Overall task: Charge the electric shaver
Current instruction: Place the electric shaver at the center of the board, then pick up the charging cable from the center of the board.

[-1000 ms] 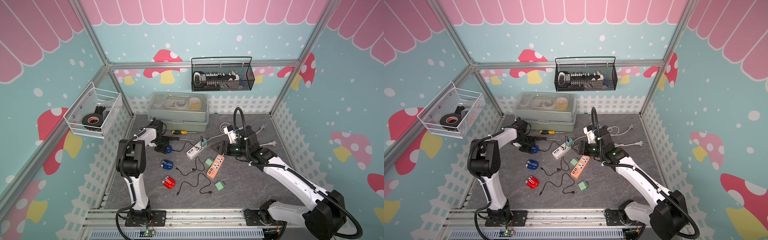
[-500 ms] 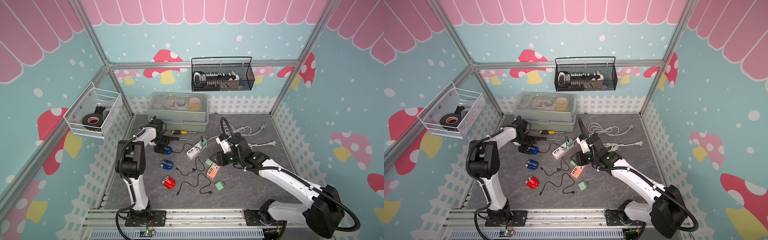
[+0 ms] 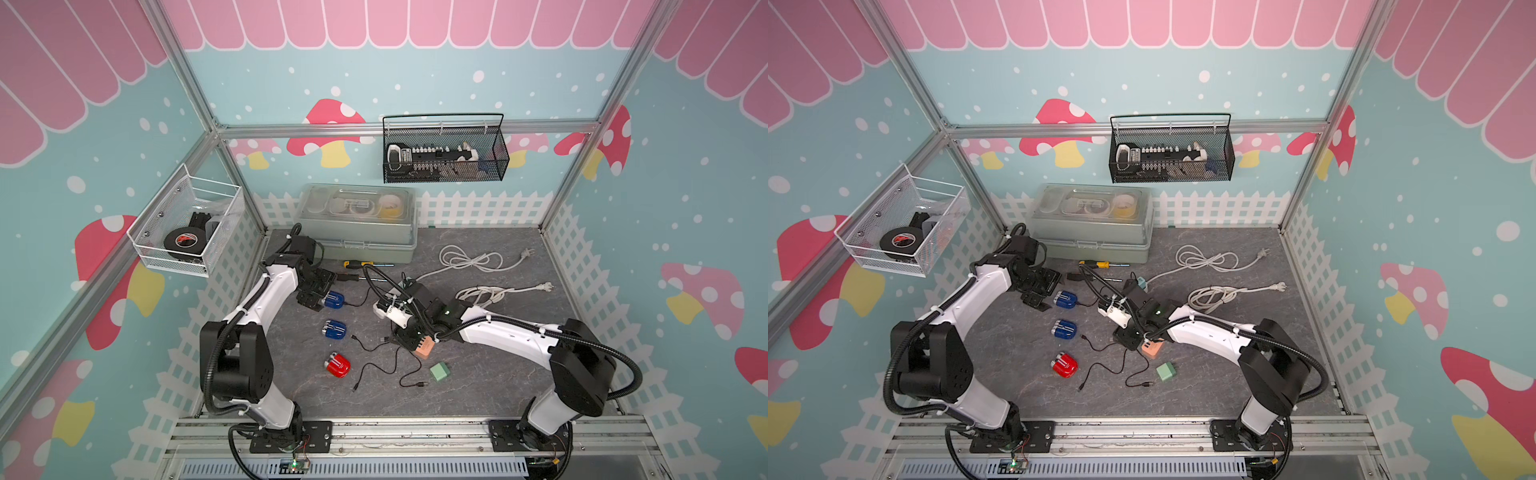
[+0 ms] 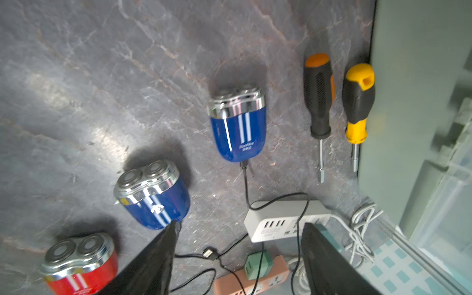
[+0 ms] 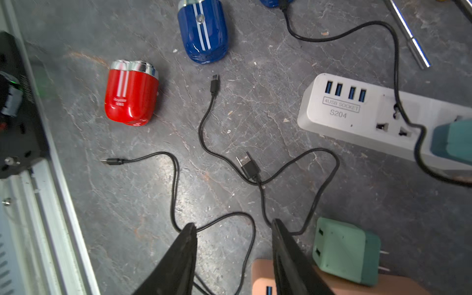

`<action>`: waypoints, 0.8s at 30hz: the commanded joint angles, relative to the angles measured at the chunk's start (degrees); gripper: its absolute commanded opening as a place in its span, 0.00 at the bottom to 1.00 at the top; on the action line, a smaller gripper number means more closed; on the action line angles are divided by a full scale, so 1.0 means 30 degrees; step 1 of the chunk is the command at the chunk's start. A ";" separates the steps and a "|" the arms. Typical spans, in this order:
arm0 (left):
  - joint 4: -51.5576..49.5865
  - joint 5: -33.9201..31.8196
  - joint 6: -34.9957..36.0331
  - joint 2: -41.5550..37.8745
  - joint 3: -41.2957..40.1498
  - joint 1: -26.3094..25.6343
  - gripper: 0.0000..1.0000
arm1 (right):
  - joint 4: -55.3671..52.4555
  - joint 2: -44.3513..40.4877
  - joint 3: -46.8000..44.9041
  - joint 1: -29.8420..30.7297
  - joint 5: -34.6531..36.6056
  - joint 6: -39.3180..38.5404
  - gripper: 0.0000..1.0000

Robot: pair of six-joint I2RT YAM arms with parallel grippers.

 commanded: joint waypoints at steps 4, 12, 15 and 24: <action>-0.1302 0.0345 0.0719 -0.2986 -0.2193 -0.0083 0.76 | -0.2513 0.2372 0.1604 0.0395 0.2092 -0.3676 0.49; -0.2549 0.0508 0.1136 -0.4722 -0.2390 -0.0080 0.75 | -0.2999 0.4297 0.2299 0.0403 0.3509 -0.4111 0.49; -0.2832 0.0787 0.1229 -0.5037 -0.2338 -0.0180 0.75 | -0.2956 0.5198 0.2843 0.0403 0.3618 -0.4025 0.49; -0.5212 0.1826 0.2304 -0.6665 -0.3100 -0.0475 0.75 | -0.4443 0.7468 0.4657 0.0366 0.2513 -0.3476 0.35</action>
